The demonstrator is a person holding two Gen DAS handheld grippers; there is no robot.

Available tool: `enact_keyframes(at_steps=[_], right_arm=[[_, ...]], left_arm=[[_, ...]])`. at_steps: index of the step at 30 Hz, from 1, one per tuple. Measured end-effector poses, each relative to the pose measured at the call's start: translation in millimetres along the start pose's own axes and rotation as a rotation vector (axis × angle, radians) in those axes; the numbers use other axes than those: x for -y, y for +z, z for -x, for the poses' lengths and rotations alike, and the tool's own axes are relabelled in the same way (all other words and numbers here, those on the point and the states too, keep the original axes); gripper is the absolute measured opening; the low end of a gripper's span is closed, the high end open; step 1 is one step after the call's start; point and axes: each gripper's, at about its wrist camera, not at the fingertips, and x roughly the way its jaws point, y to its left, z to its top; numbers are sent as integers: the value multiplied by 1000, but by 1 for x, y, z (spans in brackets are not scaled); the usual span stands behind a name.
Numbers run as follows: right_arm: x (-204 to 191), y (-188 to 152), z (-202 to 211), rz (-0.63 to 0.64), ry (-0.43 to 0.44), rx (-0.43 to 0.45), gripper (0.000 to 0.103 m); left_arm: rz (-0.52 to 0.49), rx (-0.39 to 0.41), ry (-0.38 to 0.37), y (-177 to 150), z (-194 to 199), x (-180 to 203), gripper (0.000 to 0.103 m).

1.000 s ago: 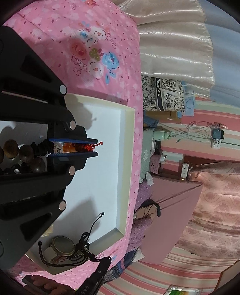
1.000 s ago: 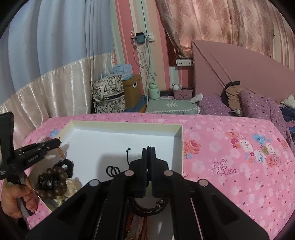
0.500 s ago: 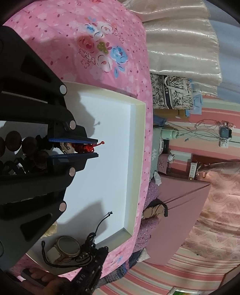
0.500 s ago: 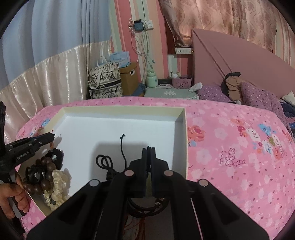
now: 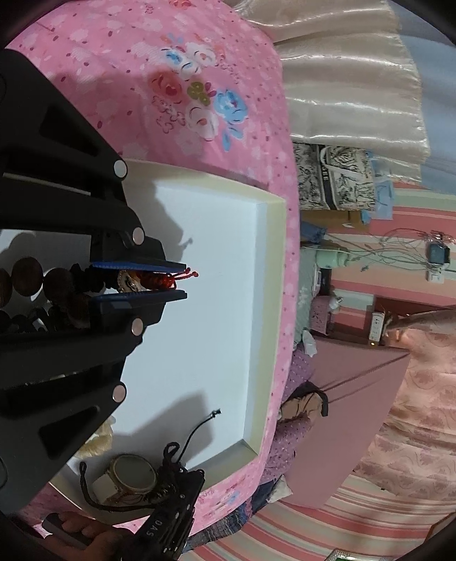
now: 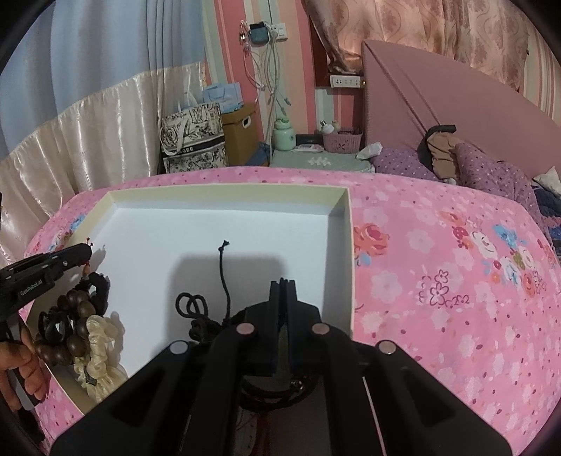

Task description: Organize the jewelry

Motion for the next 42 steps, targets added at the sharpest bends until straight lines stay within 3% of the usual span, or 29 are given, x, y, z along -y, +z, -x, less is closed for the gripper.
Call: enact_keyframes(at_steps=[5, 9, 14, 17, 21, 27, 30, 37, 42], right_arm=[[0, 0, 0, 3, -14, -8, 5], [0, -1, 1, 3, -15, -8, 6], [0, -1, 2, -3, -13, -6, 6], [1, 0, 2, -13, -16, -2, 6], [2, 0, 6, -25, -22, 9, 26], [6, 3, 12, -49, -5, 43, 41], [2, 6, 17, -39, 8, 57, 44], [-1, 10, 29, -36, -3, 106, 50], [-6, 12, 31, -32, -17, 107, 60]], left_arm=[[-1, -15, 5, -1, -2, -1, 9], [4, -15, 5, -1, -2, -1, 22], [8, -12, 1, -1, -1, -1, 24], [9, -5, 6, -1, 0, -1, 33], [17, 10, 12, 1, 3, -3, 53], [19, 27, -5, 3, 8, -5, 63], [19, 43, 0, 4, 12, -4, 78], [17, 81, 10, 8, 21, -3, 90], [-9, 119, 22, 11, 31, 2, 100]])
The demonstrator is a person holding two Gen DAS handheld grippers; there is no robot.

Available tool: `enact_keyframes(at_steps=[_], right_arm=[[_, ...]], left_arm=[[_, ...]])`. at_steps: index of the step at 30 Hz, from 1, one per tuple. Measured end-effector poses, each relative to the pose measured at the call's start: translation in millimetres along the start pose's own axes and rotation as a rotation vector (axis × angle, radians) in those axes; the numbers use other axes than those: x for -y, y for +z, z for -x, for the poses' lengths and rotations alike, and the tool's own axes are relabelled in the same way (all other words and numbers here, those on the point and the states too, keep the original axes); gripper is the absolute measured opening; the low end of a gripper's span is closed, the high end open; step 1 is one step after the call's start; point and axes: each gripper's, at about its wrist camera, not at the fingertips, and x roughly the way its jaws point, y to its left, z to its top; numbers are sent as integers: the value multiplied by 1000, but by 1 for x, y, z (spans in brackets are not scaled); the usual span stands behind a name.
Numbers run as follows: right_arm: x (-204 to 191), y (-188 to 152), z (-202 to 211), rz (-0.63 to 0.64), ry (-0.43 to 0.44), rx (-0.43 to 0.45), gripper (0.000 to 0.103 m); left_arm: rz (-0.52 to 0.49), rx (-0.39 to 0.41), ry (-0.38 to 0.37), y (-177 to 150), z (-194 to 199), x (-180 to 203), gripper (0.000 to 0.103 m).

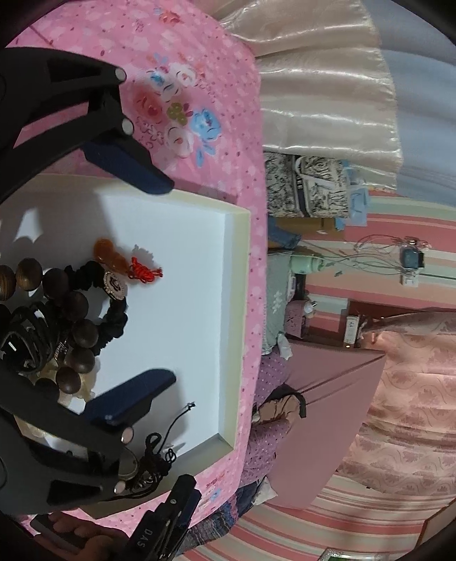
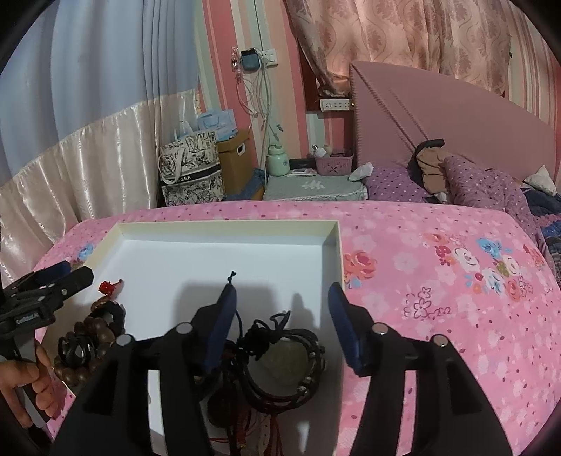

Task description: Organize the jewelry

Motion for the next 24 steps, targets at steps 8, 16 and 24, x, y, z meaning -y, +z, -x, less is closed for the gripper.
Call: enact_keyframes(at_steps=[8, 16, 24], right_arm=[[-18, 5, 26, 51, -25, 41, 77], [-32, -19, 60, 100, -77, 37, 83], [-29, -66, 115, 101, -53, 66, 90]], left_arm=[[11, 39, -18, 11, 25, 2, 100], [-7, 104, 29, -9, 84, -8, 100], [-2, 95, 171, -63, 133, -27, 100]])
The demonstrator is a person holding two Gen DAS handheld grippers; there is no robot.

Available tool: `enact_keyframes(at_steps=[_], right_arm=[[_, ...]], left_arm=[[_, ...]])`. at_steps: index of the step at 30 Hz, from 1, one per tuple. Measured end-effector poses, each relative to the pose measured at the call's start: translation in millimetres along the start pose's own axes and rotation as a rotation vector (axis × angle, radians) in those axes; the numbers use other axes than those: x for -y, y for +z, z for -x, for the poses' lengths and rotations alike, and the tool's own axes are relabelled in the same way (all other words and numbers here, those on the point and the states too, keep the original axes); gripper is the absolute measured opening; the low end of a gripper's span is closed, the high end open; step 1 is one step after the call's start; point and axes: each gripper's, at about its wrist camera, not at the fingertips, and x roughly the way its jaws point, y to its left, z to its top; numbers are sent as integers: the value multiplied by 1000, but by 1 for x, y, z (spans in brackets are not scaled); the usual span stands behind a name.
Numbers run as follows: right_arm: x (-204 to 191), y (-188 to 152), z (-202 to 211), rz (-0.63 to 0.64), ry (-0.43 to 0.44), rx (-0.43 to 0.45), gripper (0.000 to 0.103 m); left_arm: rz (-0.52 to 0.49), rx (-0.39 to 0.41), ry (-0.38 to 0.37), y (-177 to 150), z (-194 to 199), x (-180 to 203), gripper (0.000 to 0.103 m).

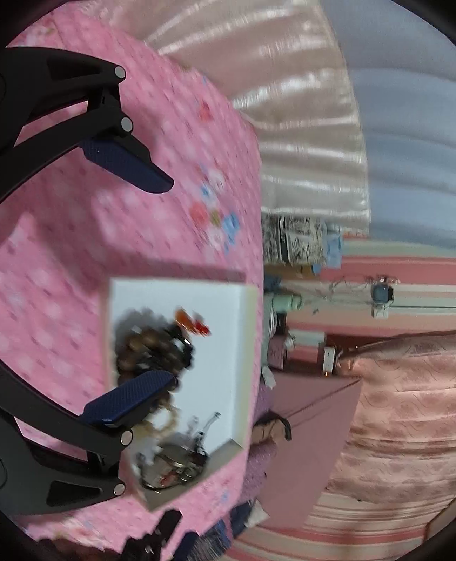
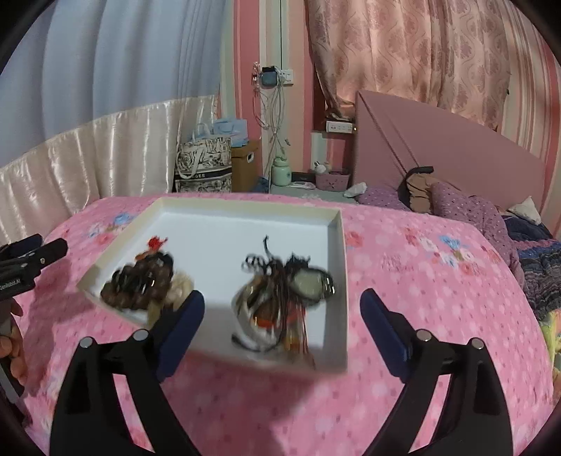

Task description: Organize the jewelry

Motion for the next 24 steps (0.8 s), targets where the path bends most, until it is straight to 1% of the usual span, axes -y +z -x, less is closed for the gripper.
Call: enact_keyframes(at_steps=[3, 4, 5, 6, 8, 10, 13, 19, 24], right_arm=[[-2, -13, 17, -3, 9, 3, 91], [-4, -19, 23, -1, 11, 4, 91], [-5, -22, 27, 0, 11, 4, 91], [-7, -27, 32, -1, 8, 2, 91], [-7, -33, 38, 2, 9, 4, 91], [-9, -40, 44, -4, 5, 4, 91], [-11, -48, 50, -13, -3, -5, 91], [-13, -59, 74, -20, -9, 23, 91], [-15, -76, 81, -17, 7, 21, 91]], left_arm=[[-4, 30, 48, -22, 24, -4, 100], [-11, 56, 56, -30, 34, -4, 100], [-16, 91, 50, -39, 45, -3, 100], [-19, 98, 39, -43, 50, -3, 100], [-26, 92, 8, -52, 61, -1, 100], [-29, 93, 13, -59, 68, 0, 100], [-27, 86, -5, -67, 76, 0, 100], [-12, 63, -28, -73, 82, -3, 100], [11, 67, -11, -78, 85, -9, 100]])
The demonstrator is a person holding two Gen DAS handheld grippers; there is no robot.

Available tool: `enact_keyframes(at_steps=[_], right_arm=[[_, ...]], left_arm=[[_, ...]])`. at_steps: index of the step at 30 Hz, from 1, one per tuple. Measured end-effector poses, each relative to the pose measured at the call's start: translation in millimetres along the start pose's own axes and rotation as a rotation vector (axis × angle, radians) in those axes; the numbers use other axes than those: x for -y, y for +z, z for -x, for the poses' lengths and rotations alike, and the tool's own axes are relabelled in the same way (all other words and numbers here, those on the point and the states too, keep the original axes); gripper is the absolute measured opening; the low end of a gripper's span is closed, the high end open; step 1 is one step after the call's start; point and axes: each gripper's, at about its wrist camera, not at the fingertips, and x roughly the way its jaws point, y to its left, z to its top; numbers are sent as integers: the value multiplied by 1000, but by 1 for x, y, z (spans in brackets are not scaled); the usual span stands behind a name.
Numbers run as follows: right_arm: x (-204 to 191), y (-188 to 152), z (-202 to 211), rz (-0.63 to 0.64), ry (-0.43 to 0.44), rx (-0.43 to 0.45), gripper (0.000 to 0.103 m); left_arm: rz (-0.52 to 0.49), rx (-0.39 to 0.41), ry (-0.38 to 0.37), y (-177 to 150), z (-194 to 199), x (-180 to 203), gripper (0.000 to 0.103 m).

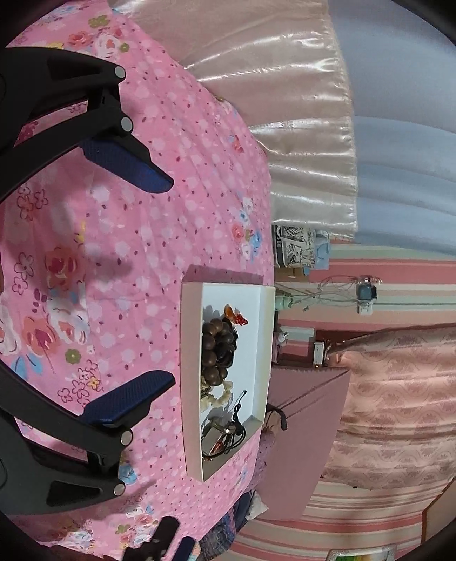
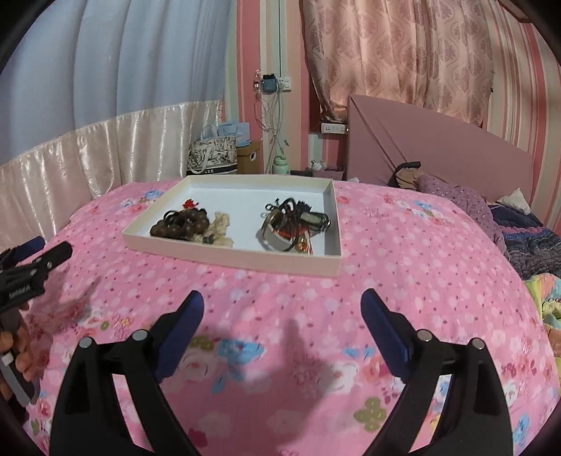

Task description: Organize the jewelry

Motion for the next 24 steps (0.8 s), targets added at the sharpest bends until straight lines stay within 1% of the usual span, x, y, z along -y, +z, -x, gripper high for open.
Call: enact_keyframes(at_steps=[3, 7, 11, 15, 17, 19, 22, 24], right_arm=[[-2, -6, 0, 6, 1, -7, 91], [4, -11, 2, 3, 6, -12, 91], [18, -7, -10, -9, -28, -38, 91], [35, -4, -28, -42, -58, -71, 91], [40, -1, -34, -54, -54, -81, 91], [43, 4, -36, -60, -63, -73, 91], [38, 8, -30, -63, -45, -53, 91], [31, 4, -24, -49, -28, -35, 91]], left_arm=[[8, -21, -14, -6, 0, -1, 100], [-14, -38, -12, -10, 0, 2, 100], [-33, -60, 6, -5, -9, 4, 100], [-41, -83, 2, -1, -21, 3, 100], [-46, -97, 3, 2, -29, 3, 100], [-51, -105, 4, 7, -35, 4, 100], [-43, -110, -32, 8, -38, 8, 100], [-58, -108, -51, 3, -36, 15, 100]])
